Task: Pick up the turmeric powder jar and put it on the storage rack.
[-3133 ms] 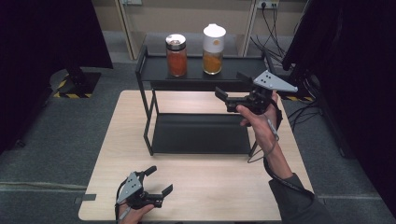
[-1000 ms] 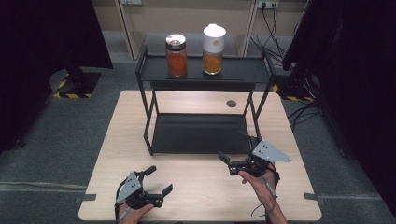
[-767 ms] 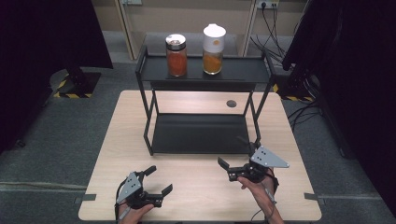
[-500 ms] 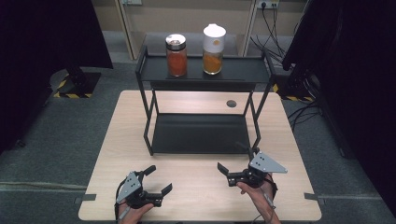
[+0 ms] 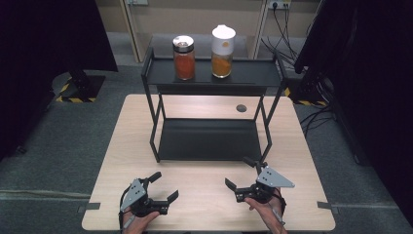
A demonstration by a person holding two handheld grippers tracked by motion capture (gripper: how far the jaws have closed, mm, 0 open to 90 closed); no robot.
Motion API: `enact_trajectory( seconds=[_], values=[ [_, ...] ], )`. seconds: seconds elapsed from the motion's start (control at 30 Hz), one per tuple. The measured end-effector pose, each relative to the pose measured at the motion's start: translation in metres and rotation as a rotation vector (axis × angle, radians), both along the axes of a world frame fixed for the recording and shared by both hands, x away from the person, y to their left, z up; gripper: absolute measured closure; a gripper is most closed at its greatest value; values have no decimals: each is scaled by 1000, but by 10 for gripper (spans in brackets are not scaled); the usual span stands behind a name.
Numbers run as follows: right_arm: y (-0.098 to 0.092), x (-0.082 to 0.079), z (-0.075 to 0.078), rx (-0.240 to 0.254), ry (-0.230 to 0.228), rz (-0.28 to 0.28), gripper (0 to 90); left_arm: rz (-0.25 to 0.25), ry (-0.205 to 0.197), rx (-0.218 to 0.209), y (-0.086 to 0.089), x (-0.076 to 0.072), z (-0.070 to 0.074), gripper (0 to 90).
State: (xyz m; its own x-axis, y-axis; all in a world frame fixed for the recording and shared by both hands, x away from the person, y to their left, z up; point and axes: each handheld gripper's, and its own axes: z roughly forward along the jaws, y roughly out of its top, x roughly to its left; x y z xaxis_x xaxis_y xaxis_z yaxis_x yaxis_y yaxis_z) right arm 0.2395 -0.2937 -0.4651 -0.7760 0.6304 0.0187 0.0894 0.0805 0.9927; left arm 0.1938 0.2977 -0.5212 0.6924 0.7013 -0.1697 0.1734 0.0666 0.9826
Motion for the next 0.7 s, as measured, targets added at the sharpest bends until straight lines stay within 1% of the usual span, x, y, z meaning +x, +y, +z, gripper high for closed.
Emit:
enact_trajectory(
  seconds=[0.37,0.7],
  values=[
    [0,4,-12,-15,19,23,10,13,-2,2,0,-2,0,21],
    [2,5,-19,-26,30,35,10,5,-6,5,0,-3,1,21]
  ],
)
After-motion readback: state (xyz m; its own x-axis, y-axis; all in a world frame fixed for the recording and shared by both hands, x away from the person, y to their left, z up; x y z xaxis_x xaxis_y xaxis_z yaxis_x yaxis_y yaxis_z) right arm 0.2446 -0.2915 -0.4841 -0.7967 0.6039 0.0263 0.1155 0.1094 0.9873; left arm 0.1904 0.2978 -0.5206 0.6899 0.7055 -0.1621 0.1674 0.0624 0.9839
